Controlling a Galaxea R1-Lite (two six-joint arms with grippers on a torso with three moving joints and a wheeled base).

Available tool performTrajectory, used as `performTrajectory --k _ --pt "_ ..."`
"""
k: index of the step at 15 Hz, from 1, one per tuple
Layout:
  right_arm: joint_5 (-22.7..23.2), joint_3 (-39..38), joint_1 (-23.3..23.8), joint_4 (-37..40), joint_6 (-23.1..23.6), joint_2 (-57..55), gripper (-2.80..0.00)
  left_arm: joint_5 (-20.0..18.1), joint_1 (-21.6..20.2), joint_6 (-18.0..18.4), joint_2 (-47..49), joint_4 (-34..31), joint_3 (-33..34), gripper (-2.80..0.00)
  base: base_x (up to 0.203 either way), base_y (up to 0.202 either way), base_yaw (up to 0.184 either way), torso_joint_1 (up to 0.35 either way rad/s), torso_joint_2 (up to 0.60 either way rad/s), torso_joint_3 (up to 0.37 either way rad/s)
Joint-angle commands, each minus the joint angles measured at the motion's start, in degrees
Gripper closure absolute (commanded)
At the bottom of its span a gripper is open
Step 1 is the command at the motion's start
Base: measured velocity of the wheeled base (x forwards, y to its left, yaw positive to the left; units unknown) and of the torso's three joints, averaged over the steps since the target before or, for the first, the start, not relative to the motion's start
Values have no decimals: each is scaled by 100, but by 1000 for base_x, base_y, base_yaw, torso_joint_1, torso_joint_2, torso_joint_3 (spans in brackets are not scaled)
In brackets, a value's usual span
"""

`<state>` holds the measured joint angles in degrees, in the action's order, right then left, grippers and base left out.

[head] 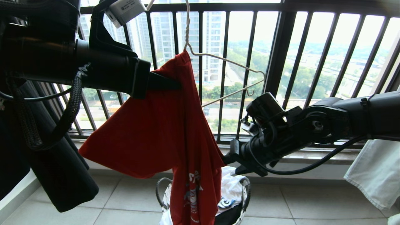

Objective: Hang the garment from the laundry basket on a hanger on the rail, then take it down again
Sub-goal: Hang the clothes on the clothes rack

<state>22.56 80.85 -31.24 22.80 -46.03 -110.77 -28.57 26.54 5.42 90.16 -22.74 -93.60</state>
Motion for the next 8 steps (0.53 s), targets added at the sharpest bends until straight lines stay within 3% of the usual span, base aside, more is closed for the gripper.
performTrajectory --k 1,8 --pt "-10 0 4 14 -29 72 0 -17 0 2 10 -3 0 0 0 0 0 0 0 0" --pt "-152 -4 91 32 9 248 0 -17 0 2 63 59 1 0 0 0 0 0 0 0"
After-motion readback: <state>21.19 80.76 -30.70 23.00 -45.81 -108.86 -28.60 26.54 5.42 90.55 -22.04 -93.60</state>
